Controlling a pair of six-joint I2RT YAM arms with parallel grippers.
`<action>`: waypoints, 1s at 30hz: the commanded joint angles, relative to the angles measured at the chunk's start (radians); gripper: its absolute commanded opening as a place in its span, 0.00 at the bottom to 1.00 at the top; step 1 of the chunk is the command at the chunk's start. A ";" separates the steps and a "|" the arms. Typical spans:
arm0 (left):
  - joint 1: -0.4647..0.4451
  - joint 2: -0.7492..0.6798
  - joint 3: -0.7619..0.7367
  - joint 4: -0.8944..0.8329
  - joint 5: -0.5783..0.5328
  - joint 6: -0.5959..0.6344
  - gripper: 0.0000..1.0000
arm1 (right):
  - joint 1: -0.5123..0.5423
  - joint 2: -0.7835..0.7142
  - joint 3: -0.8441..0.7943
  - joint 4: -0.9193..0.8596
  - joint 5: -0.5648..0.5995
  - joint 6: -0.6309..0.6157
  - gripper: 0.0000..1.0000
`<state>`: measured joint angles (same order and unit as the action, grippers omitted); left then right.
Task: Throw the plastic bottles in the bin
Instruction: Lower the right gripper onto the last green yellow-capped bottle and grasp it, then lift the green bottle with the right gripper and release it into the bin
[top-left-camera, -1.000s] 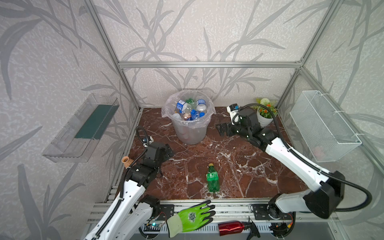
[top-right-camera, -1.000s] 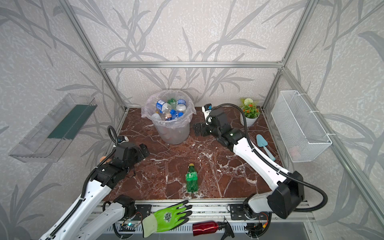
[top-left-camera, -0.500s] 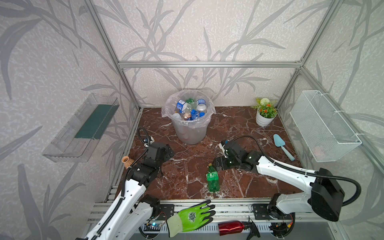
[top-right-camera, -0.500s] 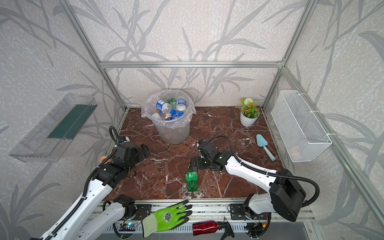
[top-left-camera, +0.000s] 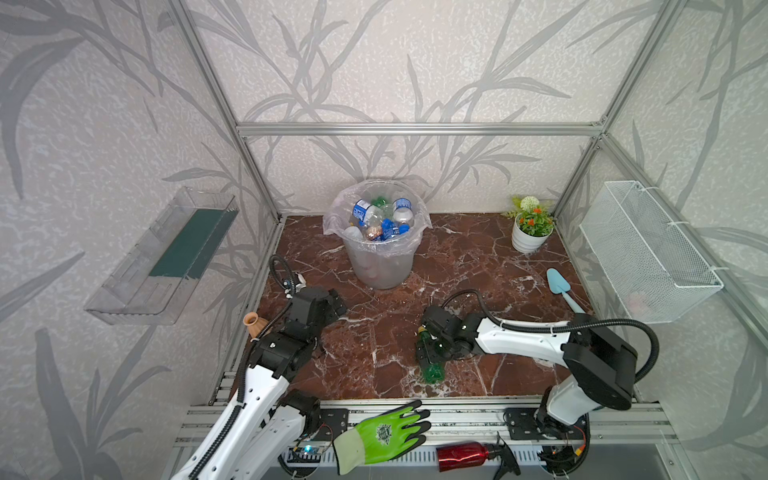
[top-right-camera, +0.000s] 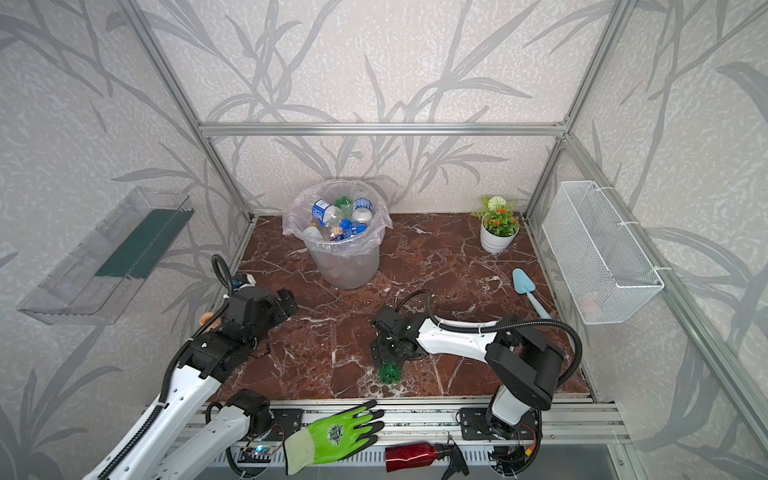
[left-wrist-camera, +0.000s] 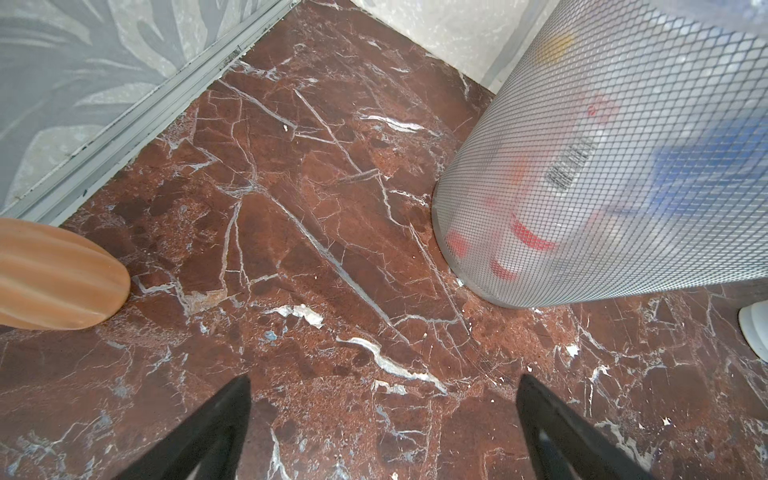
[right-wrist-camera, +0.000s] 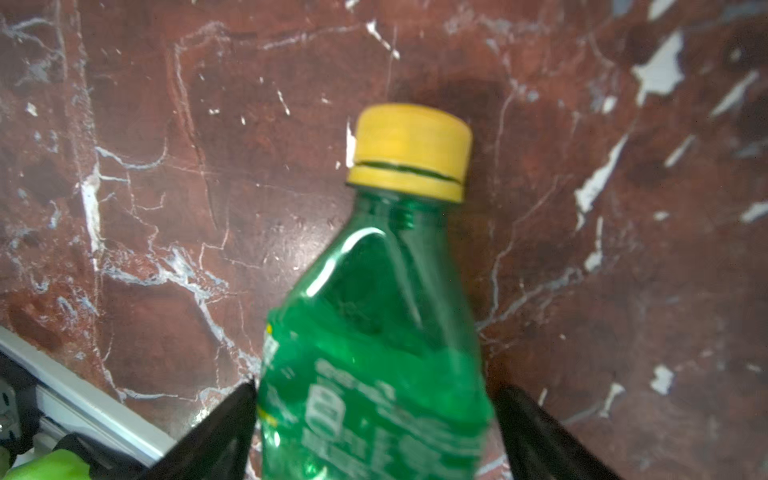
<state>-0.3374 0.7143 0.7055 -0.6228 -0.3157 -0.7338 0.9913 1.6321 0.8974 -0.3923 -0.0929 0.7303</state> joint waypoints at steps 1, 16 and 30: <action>0.002 -0.016 -0.022 -0.020 -0.037 0.005 0.99 | 0.006 0.027 0.029 -0.002 0.024 -0.004 0.74; 0.003 -0.024 -0.047 -0.012 -0.095 -0.007 0.99 | -0.059 -0.200 0.089 0.047 0.152 -0.158 0.40; 0.004 -0.001 -0.034 0.011 -0.094 -0.006 0.99 | -0.294 -0.474 0.318 0.618 0.286 -0.517 0.47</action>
<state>-0.3374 0.7147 0.6666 -0.6167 -0.3847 -0.7341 0.7010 1.1206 1.1484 0.0162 0.1802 0.3351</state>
